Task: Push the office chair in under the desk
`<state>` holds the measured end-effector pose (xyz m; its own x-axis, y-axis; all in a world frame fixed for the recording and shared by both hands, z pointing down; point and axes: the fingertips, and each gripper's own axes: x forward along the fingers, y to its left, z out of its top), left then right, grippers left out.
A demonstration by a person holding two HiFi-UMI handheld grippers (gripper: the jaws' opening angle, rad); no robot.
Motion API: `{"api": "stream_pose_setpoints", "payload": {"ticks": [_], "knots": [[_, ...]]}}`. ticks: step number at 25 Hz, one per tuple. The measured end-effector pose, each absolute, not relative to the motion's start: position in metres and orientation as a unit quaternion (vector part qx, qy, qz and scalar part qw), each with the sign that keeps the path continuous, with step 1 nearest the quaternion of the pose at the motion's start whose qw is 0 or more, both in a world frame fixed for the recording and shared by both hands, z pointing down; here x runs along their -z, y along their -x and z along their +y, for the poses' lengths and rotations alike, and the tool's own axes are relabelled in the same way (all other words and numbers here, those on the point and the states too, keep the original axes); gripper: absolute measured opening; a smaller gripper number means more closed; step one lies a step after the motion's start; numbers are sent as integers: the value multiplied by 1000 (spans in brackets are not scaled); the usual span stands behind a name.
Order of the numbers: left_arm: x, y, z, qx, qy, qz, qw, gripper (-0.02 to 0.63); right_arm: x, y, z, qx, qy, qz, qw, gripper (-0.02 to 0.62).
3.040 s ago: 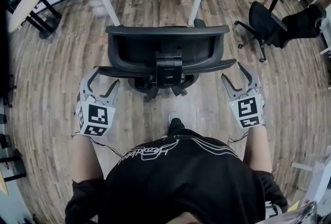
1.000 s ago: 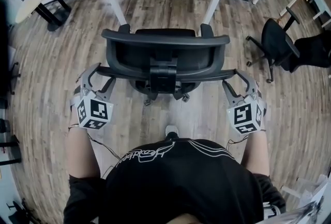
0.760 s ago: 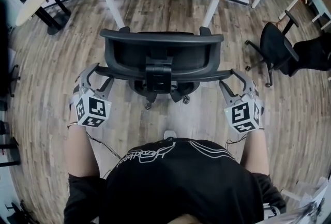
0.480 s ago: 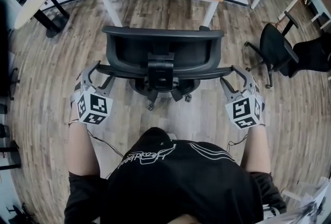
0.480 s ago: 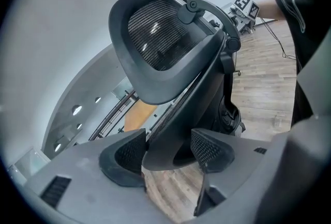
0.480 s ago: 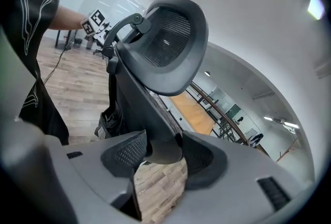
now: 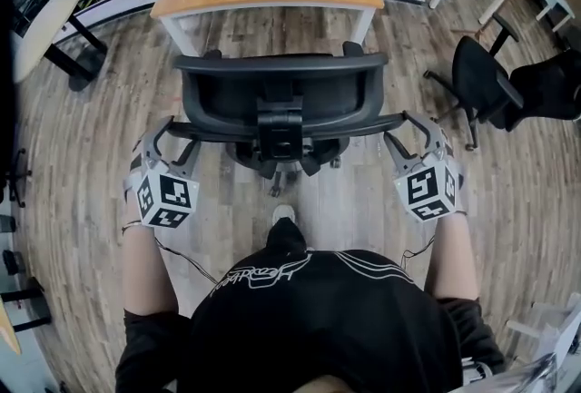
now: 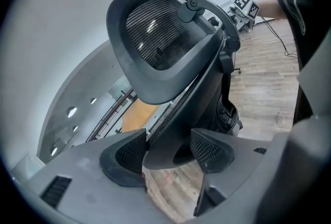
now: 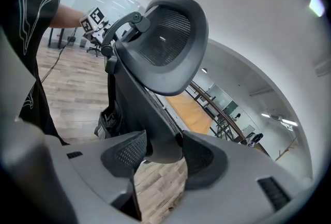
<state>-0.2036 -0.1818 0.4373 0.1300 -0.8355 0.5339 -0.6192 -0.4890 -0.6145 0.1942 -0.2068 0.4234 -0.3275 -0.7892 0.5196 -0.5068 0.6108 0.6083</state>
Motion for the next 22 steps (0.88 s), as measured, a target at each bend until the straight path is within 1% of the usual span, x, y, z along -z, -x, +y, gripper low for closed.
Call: {"api": "stream_pose_setpoints", "payload": {"ticks": [16, 22], "knots": [[-438, 242, -299, 438, 746, 482, 139, 267, -427, -157, -304, 157, -434, -782, 420, 244], [-425, 258, -340, 431, 752, 479, 139, 267, -413, -142, -341, 151, -443, -776, 424, 244]]}}
